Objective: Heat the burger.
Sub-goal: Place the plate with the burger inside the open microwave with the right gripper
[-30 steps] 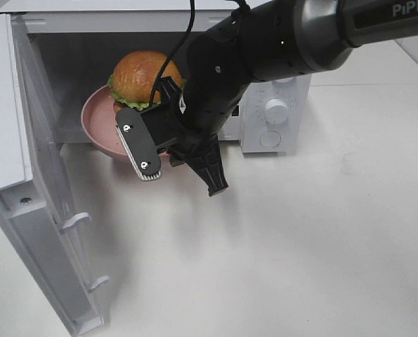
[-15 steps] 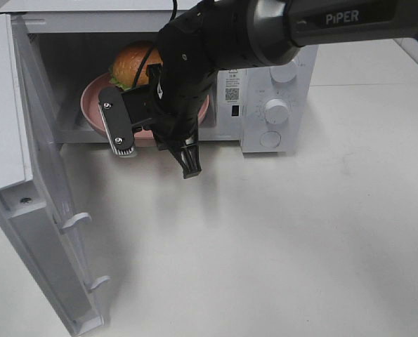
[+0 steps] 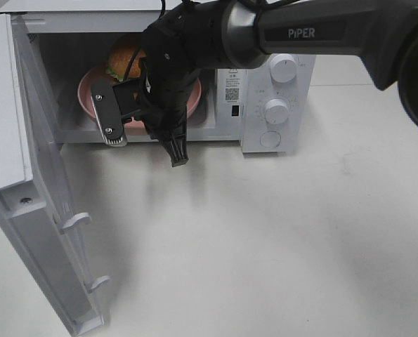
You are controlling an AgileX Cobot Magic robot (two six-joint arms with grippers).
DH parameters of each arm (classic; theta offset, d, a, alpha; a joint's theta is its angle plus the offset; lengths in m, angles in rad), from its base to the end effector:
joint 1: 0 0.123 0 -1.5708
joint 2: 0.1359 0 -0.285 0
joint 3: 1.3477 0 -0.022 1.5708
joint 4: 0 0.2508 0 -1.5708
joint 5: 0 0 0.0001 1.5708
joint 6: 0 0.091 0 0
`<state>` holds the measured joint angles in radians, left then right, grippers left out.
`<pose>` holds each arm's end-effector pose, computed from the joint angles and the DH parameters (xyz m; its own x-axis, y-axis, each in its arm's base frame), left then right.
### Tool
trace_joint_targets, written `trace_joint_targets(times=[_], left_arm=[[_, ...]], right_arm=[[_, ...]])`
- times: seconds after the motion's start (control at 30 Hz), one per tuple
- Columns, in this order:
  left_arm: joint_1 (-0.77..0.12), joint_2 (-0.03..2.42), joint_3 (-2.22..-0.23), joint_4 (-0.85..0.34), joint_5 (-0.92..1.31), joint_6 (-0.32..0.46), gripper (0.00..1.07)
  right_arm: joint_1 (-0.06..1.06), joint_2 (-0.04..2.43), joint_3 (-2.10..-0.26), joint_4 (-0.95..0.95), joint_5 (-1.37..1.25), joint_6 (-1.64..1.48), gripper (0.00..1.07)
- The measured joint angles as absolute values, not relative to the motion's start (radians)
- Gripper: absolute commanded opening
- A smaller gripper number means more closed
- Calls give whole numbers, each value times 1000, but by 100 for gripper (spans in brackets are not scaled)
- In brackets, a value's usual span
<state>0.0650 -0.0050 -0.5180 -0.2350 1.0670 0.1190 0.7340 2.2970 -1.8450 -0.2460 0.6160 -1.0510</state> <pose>-0.0080 -0.0191 0.2835 -0.4290 -0.0241 -0.9030 0.1218 0.9890 -0.0842 0.3870 0.3319 0.1654 0.3828 -0.9214 -0.0675 -0.7690 -0.2773 -0.5760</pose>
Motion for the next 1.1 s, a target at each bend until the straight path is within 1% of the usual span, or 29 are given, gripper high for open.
trace_joint_targets(times=[0.2,0.77,0.93,1.0,1.1], left_arm=[[65,-5,-518,-235,1067,119,100],[65,-5,-518,-227,1067,119,100],[65,-5,-518,-228,1067,119,100],[65,-5,-518,-227,1067,119,100],[65,-5,-518,-227,1067,119,100]], right_arm=[[730,2348,-1930,-262,620,-1049,0],[687,2423,-2037,-280,624,-1047,0],[683,2425,-2042,-271,623,-1047,1],[678,2431,-2044,-245,622,-1047,5],[678,2432,-2044,-240,622,-1047,6]])
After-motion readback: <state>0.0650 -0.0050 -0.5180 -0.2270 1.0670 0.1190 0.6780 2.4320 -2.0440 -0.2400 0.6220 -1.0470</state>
